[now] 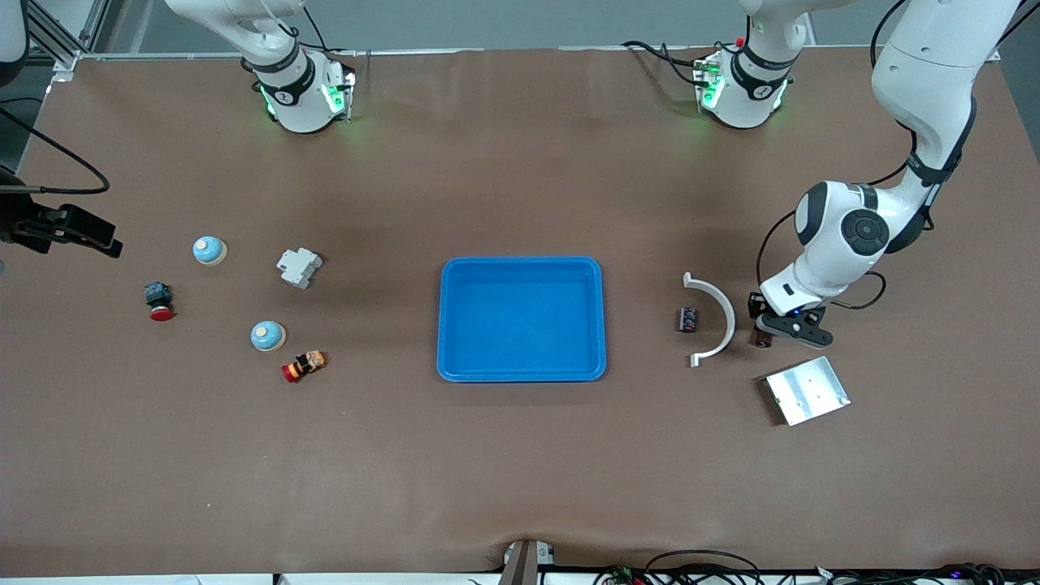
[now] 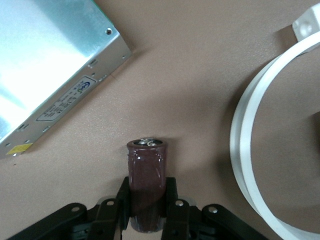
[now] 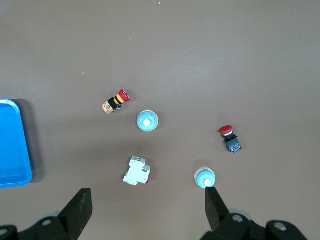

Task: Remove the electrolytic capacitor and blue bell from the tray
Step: 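Lower the capacitor inside the arc and open the left gripper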

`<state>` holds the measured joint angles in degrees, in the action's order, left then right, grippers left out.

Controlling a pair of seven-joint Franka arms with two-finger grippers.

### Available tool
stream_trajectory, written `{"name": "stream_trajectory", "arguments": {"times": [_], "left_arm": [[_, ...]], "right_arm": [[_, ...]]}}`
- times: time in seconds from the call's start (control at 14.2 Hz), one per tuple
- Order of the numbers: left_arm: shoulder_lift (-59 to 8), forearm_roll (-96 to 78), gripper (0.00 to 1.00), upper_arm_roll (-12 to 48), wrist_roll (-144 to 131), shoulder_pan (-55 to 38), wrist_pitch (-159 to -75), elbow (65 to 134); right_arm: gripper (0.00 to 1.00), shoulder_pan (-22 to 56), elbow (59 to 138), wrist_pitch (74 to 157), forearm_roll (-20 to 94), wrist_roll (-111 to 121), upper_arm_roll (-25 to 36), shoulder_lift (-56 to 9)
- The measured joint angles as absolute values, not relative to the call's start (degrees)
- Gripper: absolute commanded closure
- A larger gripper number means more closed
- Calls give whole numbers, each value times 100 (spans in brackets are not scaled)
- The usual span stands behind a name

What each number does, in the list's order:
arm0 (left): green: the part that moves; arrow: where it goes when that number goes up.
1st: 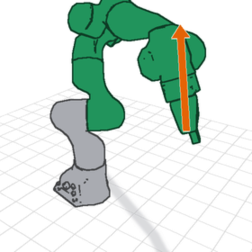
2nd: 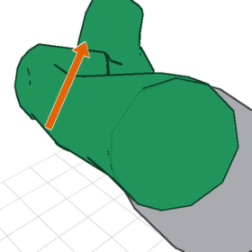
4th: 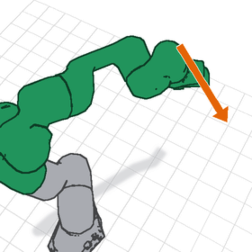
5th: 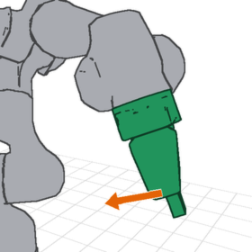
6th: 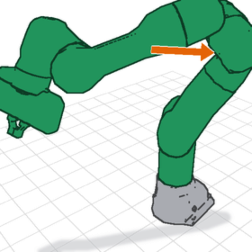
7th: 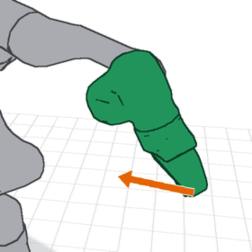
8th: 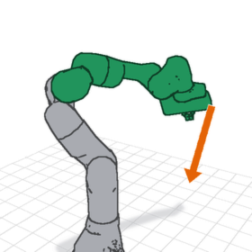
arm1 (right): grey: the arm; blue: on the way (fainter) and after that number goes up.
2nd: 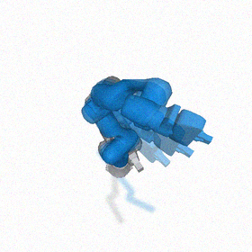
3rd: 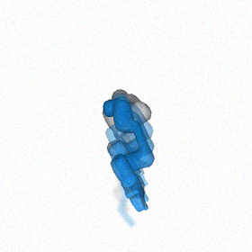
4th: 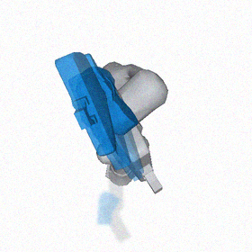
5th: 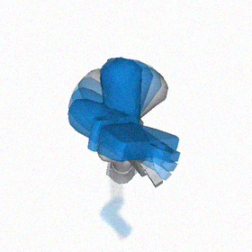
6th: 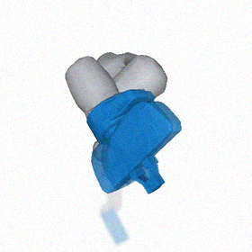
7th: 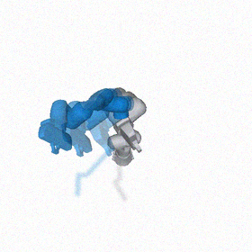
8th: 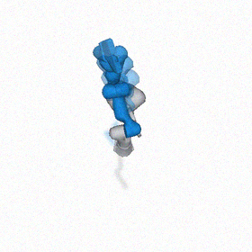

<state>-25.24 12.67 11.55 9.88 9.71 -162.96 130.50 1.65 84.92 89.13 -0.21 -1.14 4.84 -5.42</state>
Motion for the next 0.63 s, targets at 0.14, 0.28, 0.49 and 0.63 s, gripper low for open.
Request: {"name": "stream_trajectory", "arguments": {"times": [0.14, 0.28, 0.49, 0.63], "left_arm": [[-2521, 1267, 100, 1154, 875, 971, -16296, 13055], [-2501, 1267, 100, 1160, 793, 971, -16227, 13061], [-2331, 1267, 100, 1183, 649, 971, -15726, 13061], [-2211, 1267, 100, 1199, 606, 969, -15569, 13065]], "right_arm": [[0, 164, 8492, 8911, -21, -114, 484, -542], [0, 164, 8492, 8910, -21, -114, 484, -542], [0, 164, 8492, 8909, -21, -114, 484, -542], [0, 164, 8492, 8909, -21, -114, 484, -542]]}}
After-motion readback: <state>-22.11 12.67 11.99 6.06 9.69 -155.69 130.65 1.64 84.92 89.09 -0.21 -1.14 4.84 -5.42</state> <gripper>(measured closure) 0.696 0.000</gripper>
